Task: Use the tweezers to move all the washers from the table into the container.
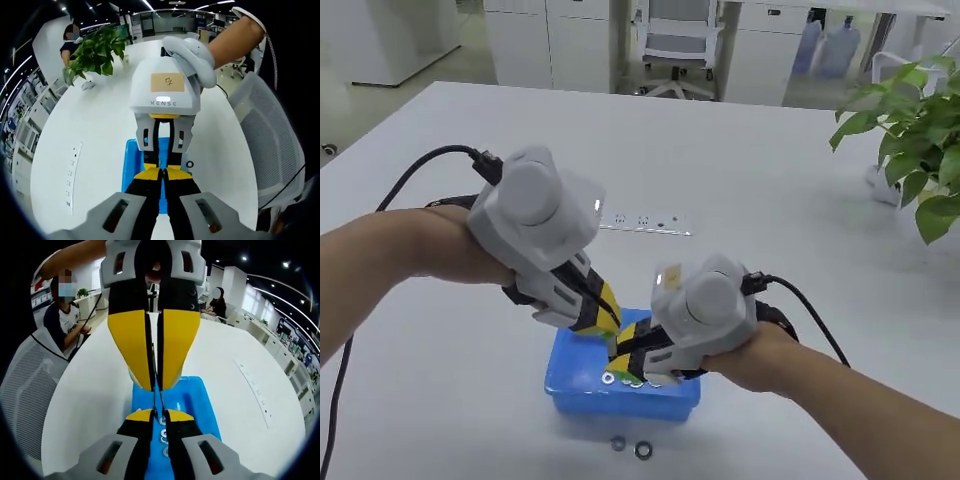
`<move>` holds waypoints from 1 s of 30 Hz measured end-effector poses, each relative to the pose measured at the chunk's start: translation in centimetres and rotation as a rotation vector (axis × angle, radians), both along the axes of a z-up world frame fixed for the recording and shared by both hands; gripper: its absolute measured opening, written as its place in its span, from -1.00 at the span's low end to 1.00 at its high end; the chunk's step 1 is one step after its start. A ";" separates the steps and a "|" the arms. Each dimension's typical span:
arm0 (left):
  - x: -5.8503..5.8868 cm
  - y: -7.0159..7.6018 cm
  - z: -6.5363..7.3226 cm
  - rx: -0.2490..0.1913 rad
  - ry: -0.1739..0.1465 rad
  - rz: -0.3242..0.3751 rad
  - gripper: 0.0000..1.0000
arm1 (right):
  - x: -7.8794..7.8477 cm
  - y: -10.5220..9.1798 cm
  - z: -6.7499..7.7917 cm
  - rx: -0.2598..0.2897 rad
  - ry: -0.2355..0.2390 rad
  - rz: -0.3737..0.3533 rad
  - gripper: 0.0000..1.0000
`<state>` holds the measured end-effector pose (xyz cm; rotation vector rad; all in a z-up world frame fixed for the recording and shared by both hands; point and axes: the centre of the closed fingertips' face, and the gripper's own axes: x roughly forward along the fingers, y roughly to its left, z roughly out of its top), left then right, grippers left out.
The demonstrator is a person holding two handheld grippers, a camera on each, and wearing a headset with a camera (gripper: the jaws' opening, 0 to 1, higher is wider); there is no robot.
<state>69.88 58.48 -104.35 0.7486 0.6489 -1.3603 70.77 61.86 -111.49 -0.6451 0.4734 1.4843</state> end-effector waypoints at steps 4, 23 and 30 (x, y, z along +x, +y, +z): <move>-0.5 -0.3 0.8 -0.005 -0.013 -0.003 -0.89 | -0.4 -0.2 0.9 0.004 -0.019 -0.004 -0.78; -3.3 -1.3 2.4 -0.017 -0.038 -0.023 -0.89 | -3.0 -1.1 2.7 0.026 -0.048 -0.033 -0.78; -4.5 -1.8 2.2 -0.016 -0.038 -0.036 -0.89 | -4.3 -1.5 2.6 0.027 -0.047 -0.044 -0.78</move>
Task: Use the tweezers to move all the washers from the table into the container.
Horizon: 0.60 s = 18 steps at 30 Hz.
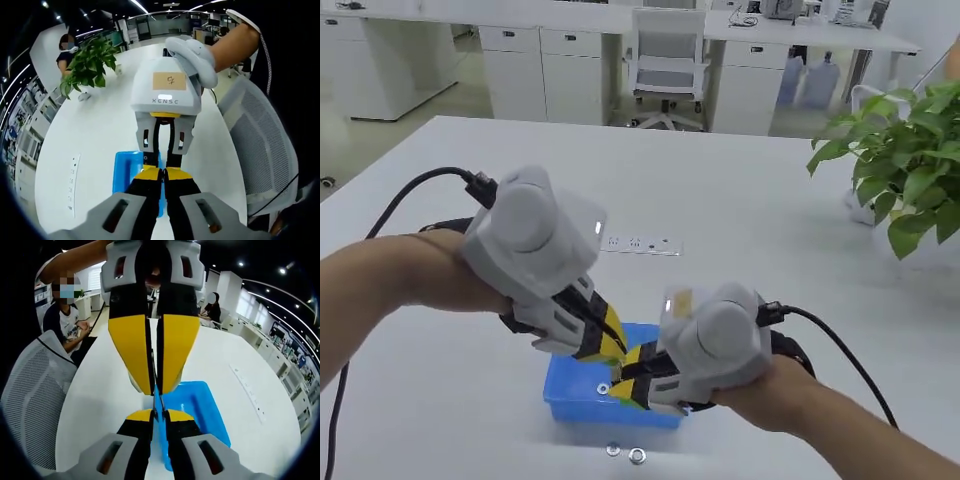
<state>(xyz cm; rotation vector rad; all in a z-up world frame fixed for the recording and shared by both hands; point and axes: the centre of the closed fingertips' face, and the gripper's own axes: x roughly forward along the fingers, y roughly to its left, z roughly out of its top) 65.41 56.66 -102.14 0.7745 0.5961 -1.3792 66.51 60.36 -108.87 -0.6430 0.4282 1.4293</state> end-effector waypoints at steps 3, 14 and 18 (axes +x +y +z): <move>-0.5 -0.2 -0.2 0.001 0.004 -0.006 -0.89 | -0.4 -0.2 -0.2 -0.003 -0.002 -0.001 -0.78; -1.2 -0.8 -0.9 -0.005 0.015 -0.018 -0.89 | -1.4 -0.8 -0.9 -0.006 0.004 -0.015 -0.78; -1.6 -0.9 -1.5 -0.006 0.025 -0.022 -0.89 | -1.8 -1.1 -1.4 -0.007 0.011 -0.016 -0.78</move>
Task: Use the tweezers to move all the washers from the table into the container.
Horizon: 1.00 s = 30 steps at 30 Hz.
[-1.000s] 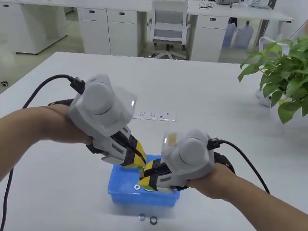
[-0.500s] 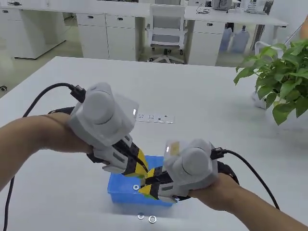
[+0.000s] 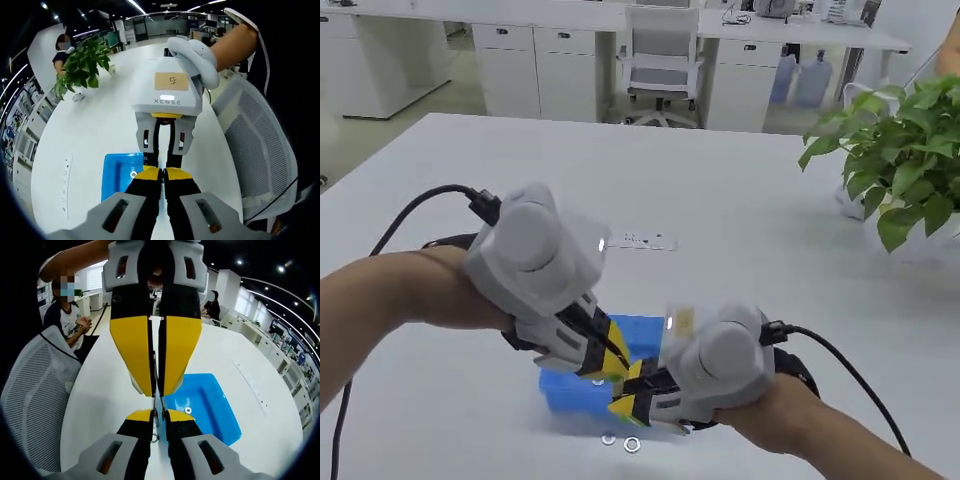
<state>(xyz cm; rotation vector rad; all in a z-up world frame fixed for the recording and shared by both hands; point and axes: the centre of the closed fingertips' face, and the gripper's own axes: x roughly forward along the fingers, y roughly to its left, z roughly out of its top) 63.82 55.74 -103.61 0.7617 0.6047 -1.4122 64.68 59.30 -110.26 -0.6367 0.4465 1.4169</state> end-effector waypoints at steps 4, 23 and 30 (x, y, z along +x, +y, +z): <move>-0.2 -0.1 -0.4 0.001 0.010 -0.002 -0.89 | -0.3 -0.2 -0.4 -0.001 0.009 -0.003 -0.78; -1.2 -0.7 -2.8 0.014 0.058 -0.023 -0.89 | -1.4 -1.4 -2.9 -0.021 0.029 -0.018 -0.78; -1.2 -0.6 -3.6 0.021 0.068 -0.028 -0.89 | -1.5 -1.4 -3.6 -0.027 0.023 -0.018 -0.77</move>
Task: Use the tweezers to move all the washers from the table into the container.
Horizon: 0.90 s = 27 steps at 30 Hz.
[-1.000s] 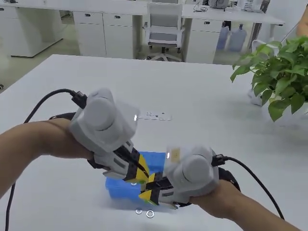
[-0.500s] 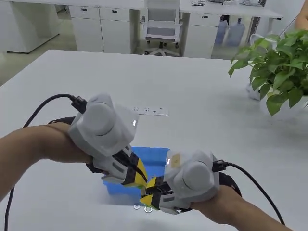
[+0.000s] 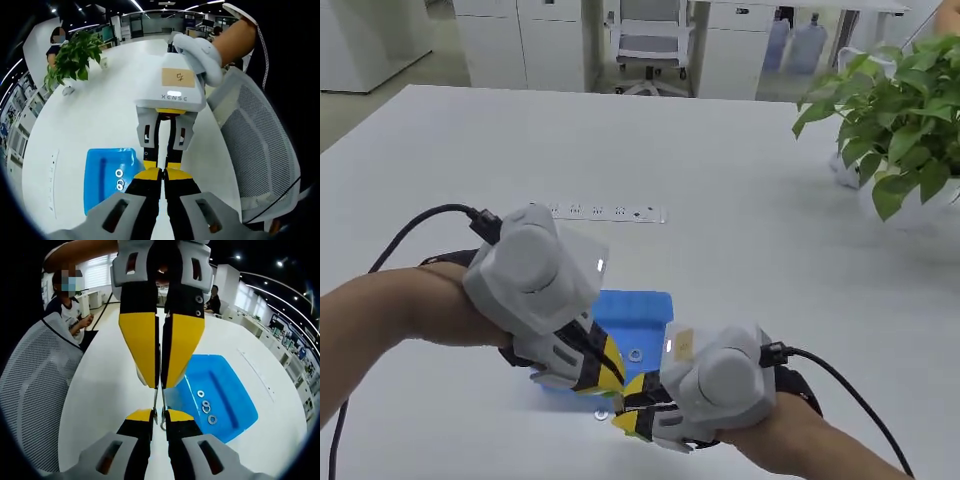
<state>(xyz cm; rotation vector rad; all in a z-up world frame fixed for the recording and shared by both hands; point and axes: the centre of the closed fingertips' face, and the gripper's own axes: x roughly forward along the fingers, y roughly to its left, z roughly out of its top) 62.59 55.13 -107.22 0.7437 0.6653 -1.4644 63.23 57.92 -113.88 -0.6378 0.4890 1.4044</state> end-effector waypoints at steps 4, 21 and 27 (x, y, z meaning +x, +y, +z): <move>0.1 0.1 -0.3 0.002 0.005 0.002 -0.89 | 0.1 0.1 -0.3 0.000 -0.004 0.001 -0.77; 0.8 -0.1 -1.5 0.012 0.021 0.001 -0.89 | 0.7 -0.1 -1.5 -0.001 0.016 -0.001 -0.77; 0.9 -0.2 -1.4 0.006 0.028 0.001 -0.89 | 0.7 -0.1 -1.6 0.006 0.025 -0.005 -0.76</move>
